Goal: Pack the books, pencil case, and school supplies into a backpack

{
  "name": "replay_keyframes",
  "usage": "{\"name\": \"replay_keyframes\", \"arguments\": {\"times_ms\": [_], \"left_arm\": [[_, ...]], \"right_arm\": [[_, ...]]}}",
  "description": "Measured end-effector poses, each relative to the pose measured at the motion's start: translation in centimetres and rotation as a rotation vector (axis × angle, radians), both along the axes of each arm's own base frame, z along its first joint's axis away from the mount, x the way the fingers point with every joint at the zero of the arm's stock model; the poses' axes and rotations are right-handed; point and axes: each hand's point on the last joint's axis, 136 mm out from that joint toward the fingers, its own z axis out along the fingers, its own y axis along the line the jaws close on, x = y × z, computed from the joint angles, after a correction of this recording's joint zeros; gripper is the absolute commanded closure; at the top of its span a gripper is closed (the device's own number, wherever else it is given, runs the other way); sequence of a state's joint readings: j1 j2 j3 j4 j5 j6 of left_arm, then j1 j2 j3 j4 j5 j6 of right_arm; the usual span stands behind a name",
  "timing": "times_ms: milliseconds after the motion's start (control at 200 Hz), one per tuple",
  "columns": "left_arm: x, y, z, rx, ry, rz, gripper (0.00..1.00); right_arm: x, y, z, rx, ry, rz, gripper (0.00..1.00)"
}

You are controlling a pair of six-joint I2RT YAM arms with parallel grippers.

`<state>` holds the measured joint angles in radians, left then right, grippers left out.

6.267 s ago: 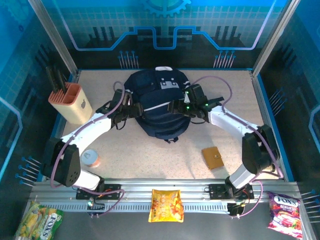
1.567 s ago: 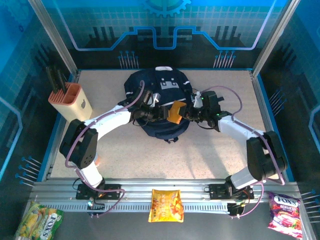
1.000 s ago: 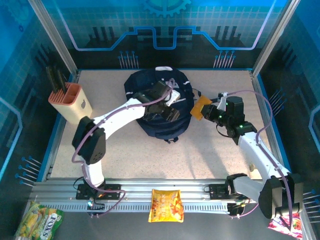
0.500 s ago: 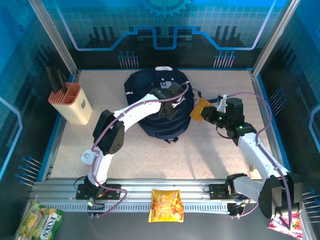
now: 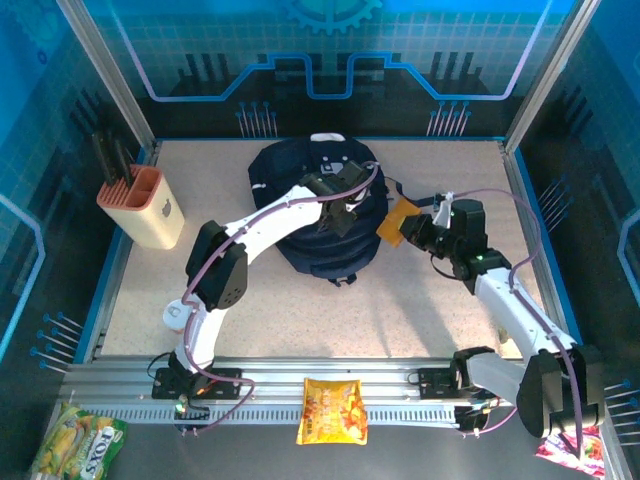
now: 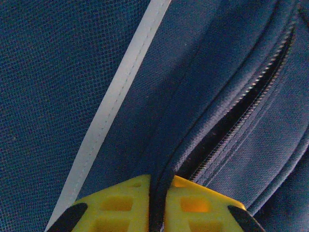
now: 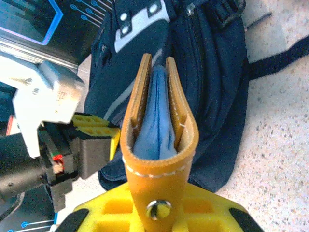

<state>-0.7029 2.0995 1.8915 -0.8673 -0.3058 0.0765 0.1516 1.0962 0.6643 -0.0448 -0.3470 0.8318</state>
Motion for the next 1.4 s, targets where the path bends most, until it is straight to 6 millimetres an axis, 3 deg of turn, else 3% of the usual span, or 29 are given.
{"name": "replay_keyframes", "arguments": {"times_ms": [100,280,410,790,1041,1216,1401], "left_arm": [[0.1,-0.4,1.4,-0.050,-0.025,-0.005,0.92],[0.1,-0.3,5.8,-0.186,-0.115,0.012,0.94],[-0.6,-0.4,7.2,-0.247,-0.129,0.016,0.95],[-1.0,-1.0,8.1,-0.306,-0.114,0.027,0.95],[-0.9,-1.1,8.5,-0.317,-0.120,0.035,0.95],[-0.7,-1.3,8.8,-0.331,-0.131,0.034,0.94],[-0.7,-1.9,9.0,-0.372,-0.120,0.016,0.93]], "right_arm": [[-0.1,0.7,-0.5,0.045,0.018,0.001,0.87],[0.8,2.6,-0.3,0.144,0.031,0.014,0.86],[1.6,4.3,-0.2,0.214,0.039,0.023,0.86],[4.5,8.6,-3.3,0.308,0.194,-0.028,0.83],[8.0,12.3,-2.5,0.302,0.188,-0.002,0.63],[8.1,12.1,-2.9,0.278,0.184,-0.018,0.56],[5.5,10.5,-2.7,0.246,0.195,-0.038,0.55]]}}
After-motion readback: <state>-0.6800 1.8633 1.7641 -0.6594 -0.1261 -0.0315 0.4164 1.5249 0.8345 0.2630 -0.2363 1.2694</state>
